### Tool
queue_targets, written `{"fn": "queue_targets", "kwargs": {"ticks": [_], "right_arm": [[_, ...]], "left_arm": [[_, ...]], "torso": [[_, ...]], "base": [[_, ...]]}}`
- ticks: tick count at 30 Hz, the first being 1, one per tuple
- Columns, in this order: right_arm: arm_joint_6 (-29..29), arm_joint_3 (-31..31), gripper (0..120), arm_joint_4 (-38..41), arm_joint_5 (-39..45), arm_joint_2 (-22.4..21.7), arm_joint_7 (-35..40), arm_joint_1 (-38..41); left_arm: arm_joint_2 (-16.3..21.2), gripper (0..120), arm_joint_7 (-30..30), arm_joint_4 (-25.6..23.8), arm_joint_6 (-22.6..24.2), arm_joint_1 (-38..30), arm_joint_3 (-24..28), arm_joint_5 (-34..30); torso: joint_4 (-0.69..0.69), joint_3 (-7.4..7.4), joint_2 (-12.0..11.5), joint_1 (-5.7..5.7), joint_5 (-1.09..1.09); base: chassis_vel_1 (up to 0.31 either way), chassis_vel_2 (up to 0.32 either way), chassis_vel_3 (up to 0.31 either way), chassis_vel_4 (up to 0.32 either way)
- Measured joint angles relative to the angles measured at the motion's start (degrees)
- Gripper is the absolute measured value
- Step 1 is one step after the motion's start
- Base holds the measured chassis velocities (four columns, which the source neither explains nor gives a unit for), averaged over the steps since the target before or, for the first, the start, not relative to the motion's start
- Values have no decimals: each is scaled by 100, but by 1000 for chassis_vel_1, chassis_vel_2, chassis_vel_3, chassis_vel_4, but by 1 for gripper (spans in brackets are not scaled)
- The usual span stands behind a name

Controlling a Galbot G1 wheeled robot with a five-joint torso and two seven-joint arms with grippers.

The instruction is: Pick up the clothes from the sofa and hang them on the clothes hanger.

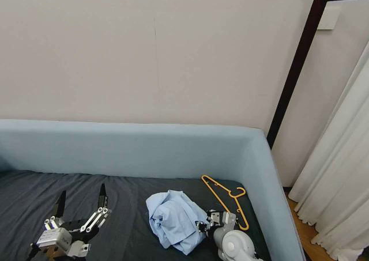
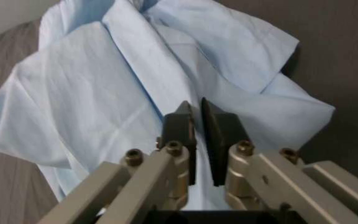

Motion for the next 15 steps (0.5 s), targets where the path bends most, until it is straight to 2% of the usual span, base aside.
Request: {"fn": "queue_targets", "kwargs": {"ticks": [2, 7, 15], "right_arm": [[148, -17, 0, 56, -42, -31, -49, -15], [550, 27, 0, 452, 13, -160, -308, -95], [1424, 287, 0, 1604, 854, -681, -1188, 228]], "left_arm": [[0, 100, 0, 0, -12, -8, 0, -5], [19, 100, -3, 10, -20, -44, 6, -32], [101, 100, -14, 42, -12, -140, -23, -223]], "torso": [[0, 0, 0, 0, 0], [0, 0, 0, 0, 0], [0, 0, 0, 0, 1]], "base": [[0, 0, 0, 0], [0, 0, 0, 0], [0, 0, 0, 0]]}}
